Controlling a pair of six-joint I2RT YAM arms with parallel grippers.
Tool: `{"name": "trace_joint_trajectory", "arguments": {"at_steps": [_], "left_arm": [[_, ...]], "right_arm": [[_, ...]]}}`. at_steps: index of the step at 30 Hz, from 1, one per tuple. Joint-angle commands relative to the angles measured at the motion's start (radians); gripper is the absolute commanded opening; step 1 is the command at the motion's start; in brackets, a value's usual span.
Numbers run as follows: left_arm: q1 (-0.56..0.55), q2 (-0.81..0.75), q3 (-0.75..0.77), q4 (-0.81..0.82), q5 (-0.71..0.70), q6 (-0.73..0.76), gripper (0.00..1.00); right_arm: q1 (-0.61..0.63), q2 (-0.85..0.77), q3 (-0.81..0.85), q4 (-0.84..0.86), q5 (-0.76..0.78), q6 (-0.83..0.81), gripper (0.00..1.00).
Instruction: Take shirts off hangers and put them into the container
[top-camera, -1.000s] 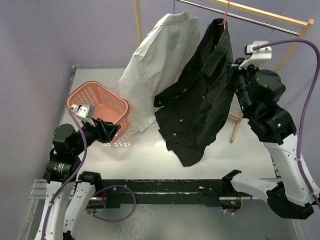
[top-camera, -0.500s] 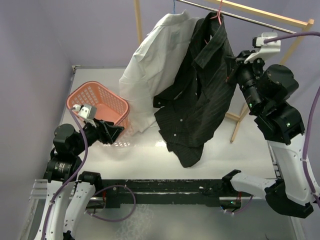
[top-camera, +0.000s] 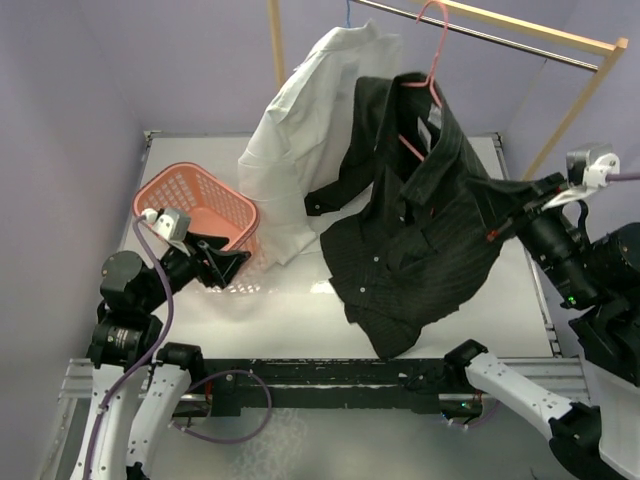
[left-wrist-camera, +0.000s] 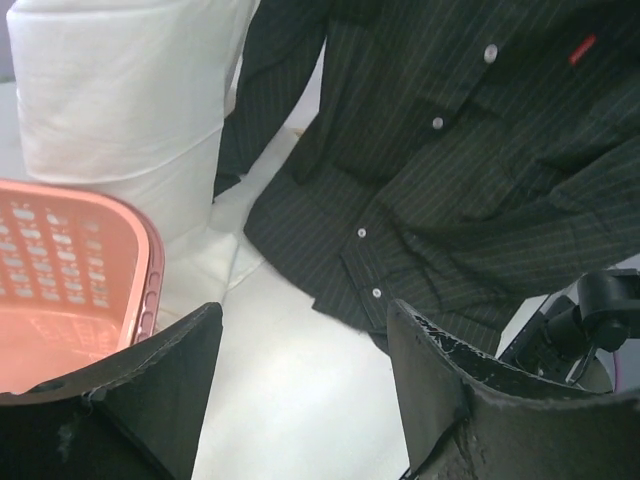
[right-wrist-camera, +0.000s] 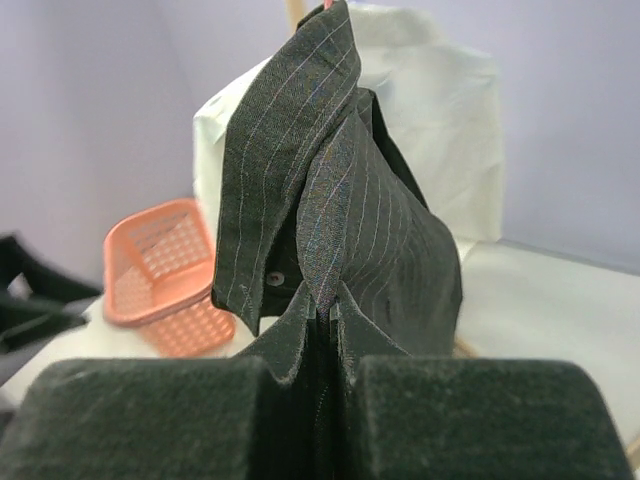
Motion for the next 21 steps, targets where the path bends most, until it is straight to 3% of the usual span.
{"name": "trace_joint_trajectory", "arguments": {"at_steps": [1,7,12,21], "left_arm": [[-0.006,0.088,0.119,0.124,0.045,0.034,0.71],[-0.018,0.289,0.3,0.185,0.08,0.066,0.71],[-0.098,0.474,0.484,0.049,0.022,0.204,0.72],[-0.32,0.517,0.42,0.051,-0.172,0.342,0.7]], "right_arm": [[-0.001,-0.06,-0.088,0.011,-0.272,0.071,0.0],[-0.002,-0.133,-0.255,0.012,-0.508,0.159,0.0],[-0.001,-0.186,-0.312,0.001,-0.496,0.171,0.0],[-0.001,-0.224,-0.321,-0.015,-0.496,0.194,0.0]]}}
